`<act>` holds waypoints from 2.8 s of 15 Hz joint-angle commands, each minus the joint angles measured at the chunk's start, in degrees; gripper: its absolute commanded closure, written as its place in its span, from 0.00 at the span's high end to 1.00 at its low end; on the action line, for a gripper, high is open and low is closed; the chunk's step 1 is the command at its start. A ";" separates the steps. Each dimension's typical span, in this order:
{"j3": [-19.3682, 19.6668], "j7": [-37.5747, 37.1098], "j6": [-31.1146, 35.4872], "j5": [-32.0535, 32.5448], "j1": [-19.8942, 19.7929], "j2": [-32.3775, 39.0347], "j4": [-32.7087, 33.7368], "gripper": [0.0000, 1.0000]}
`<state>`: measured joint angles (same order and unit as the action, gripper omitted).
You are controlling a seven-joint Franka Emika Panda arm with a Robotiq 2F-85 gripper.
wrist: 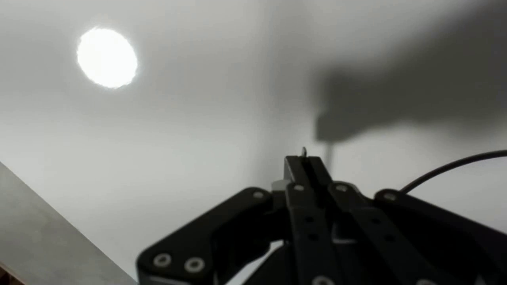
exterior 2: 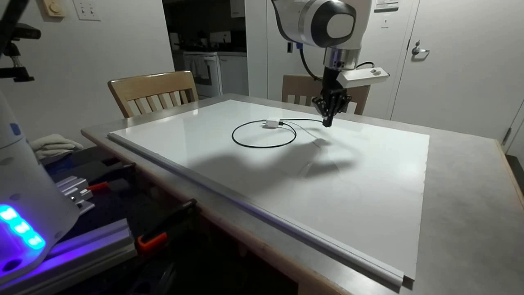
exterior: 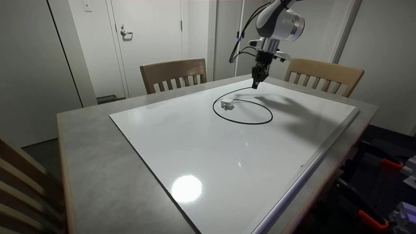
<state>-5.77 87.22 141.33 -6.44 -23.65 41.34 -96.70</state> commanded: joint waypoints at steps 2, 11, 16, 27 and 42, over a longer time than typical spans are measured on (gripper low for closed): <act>-1.62 1.91 -0.81 -4.29 -1.39 0.98 1.38 0.02; -0.29 1.12 -0.87 -3.61 0.02 0.21 0.65 0.02; -0.54 5.95 -4.86 -1.16 1.09 2.60 7.92 0.02; -1.90 18.26 -21.75 -0.76 5.64 14.82 30.80 0.02; -2.15 19.65 -35.50 -1.20 9.96 18.24 42.15 0.02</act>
<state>-7.83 106.30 105.56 -7.60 -13.44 60.07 -53.94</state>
